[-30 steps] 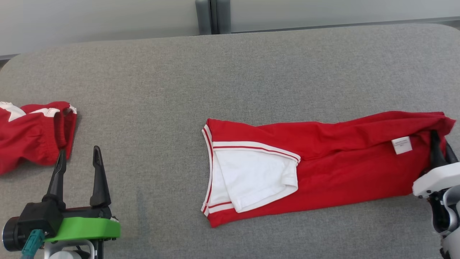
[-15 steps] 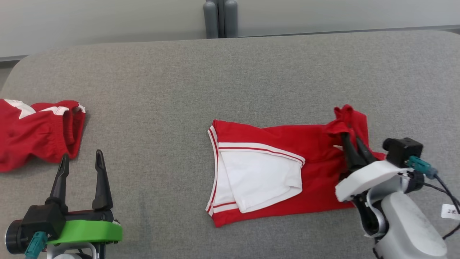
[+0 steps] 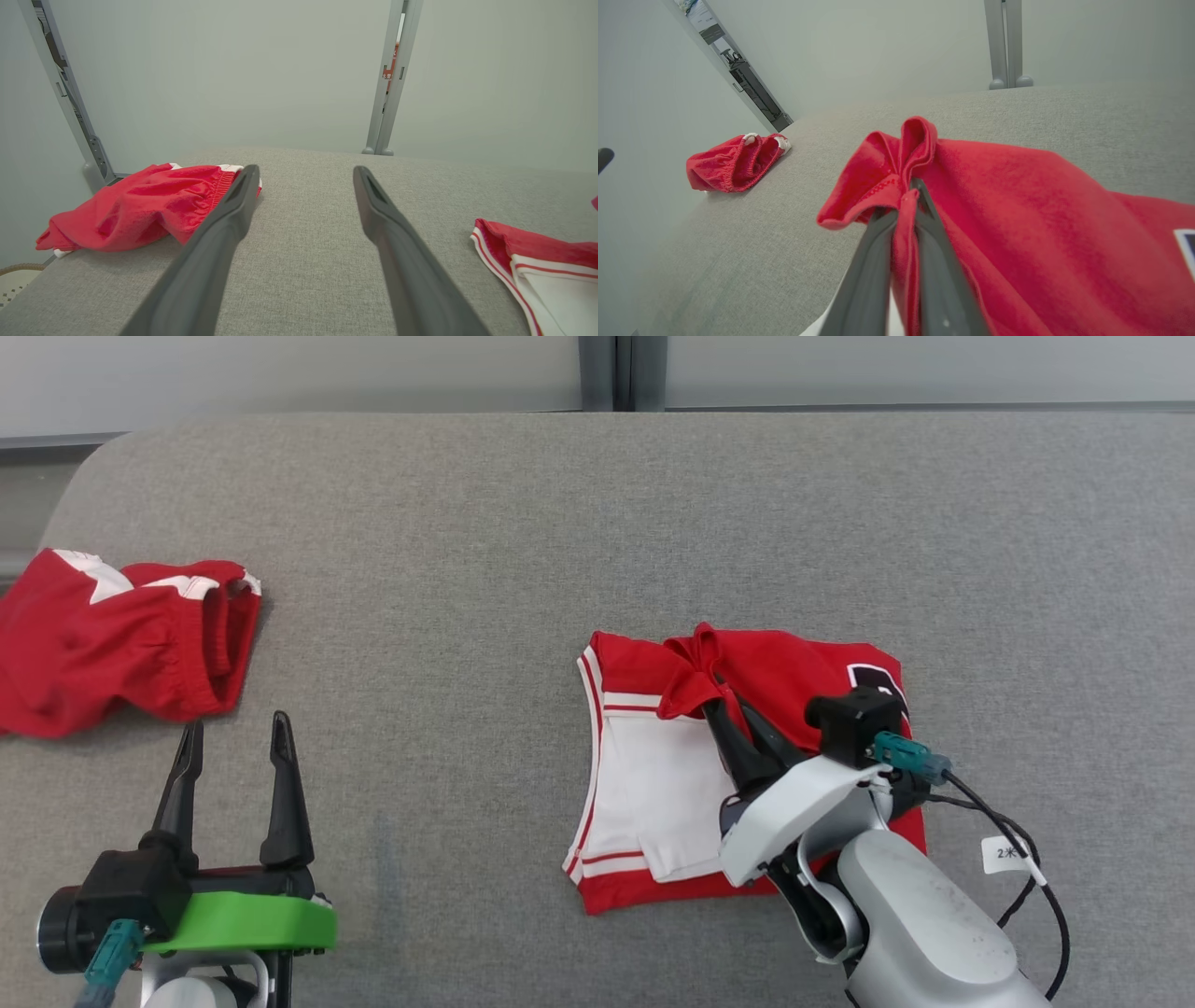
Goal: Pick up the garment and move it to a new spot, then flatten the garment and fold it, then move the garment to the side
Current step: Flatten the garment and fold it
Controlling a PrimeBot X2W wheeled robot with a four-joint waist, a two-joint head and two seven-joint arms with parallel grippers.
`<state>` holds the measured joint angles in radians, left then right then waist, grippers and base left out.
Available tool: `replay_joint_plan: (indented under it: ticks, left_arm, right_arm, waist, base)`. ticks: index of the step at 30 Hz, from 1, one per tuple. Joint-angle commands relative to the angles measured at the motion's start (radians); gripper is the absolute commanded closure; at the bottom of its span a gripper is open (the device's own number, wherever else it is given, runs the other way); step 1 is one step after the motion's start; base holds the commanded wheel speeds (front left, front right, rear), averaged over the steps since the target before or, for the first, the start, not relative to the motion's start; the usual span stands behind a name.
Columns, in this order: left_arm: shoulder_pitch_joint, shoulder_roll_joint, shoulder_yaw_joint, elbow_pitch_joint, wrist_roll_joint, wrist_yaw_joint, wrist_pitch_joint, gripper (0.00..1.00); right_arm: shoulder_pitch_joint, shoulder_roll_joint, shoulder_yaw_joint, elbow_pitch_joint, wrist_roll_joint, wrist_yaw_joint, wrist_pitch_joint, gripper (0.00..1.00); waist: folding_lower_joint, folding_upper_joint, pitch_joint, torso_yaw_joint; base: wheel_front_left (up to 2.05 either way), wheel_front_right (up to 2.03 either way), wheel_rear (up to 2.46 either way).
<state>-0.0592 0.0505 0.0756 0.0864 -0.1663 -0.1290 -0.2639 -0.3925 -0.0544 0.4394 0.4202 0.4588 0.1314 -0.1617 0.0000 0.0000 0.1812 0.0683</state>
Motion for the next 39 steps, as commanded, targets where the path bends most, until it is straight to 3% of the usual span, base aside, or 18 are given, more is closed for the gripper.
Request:
replay_joint_plan:
  ticks: [1,9,10,11,12,17,22,29,39]
  left_arm:
    - [-0.018,0.0,-0.002,0.0,-0.002,-0.003,0.0,0.0]
    - [-0.038,0.0,-0.017,0.015,-0.016,-0.003,0.0,0.0]
    - [-0.039,0.0,-0.018,0.016,-0.016,-0.003,0.0,0.0]
    - [-0.04,0.0,-0.019,0.019,-0.017,-0.003,0.0,0.0]
    - [-0.04,0.0,-0.02,0.02,-0.017,-0.003,0.0,0.0]
    - [-0.032,0.0,-0.011,0.024,-0.015,-0.003,0.0,0.0]
    - [-0.022,0.0,-0.007,0.023,-0.008,-0.003,0.0,0.0]
    - [-0.012,0.0,-0.007,0.015,-0.002,-0.003,0.0,0.0]
    - [0.004,0.001,-0.02,0.018,0.01,-0.003,0.0,0.0]
  right_arm:
    - [-0.019,0.001,0.018,0.016,0.01,-0.002,-0.008,1.0]
    - [-0.077,0.003,0.135,0.1,0.122,-0.001,-0.051,1.0]
    - [-0.084,0.003,0.145,0.112,0.131,-0.001,-0.056,0.91]
    - [-0.093,0.003,0.155,0.129,0.138,-0.001,-0.06,0.4]
    - [-0.098,0.003,0.164,0.142,0.147,-0.001,-0.063,0.0]
    - [-0.139,0.002,0.161,0.169,0.153,-0.001,-0.092,0.0]
    - [-0.157,-0.005,0.064,0.142,0.094,-0.001,-0.104,0.0]
    - [-0.051,-0.078,-0.155,-0.044,-0.019,-0.001,-0.104,0.0]
    - [0.174,-0.106,-0.297,-0.244,-0.103,-0.001,-0.104,0.0]
  waist:
    - [0.0,0.0,0.011,0.018]
    - [0.0,0.0,0.025,0.047]
    - [0.0,0.0,0.026,0.048]
    - [0.0,0.0,0.027,0.049]
    - [0.0,0.0,0.027,0.05]
    - [0.0,0.0,0.018,0.036]
    - [0.0,0.0,0.005,0.013]
    - [0.0,0.0,-0.008,-0.016]
    - [0.0,0.0,-0.03,-0.044]
  base:
    - [0.0,0.0,0.0]
    - [0.0,0.0,0.0]
    - [0.0,0.0,0.0]
    - [0.0,0.0,0.0]
    - [0.0,0.0,0.0]
    - [0.0,0.0,0.0]
    - [0.0,0.0,0.0]
    - [0.0,0.0,0.0]
    - [0.0,0.0,0.0]
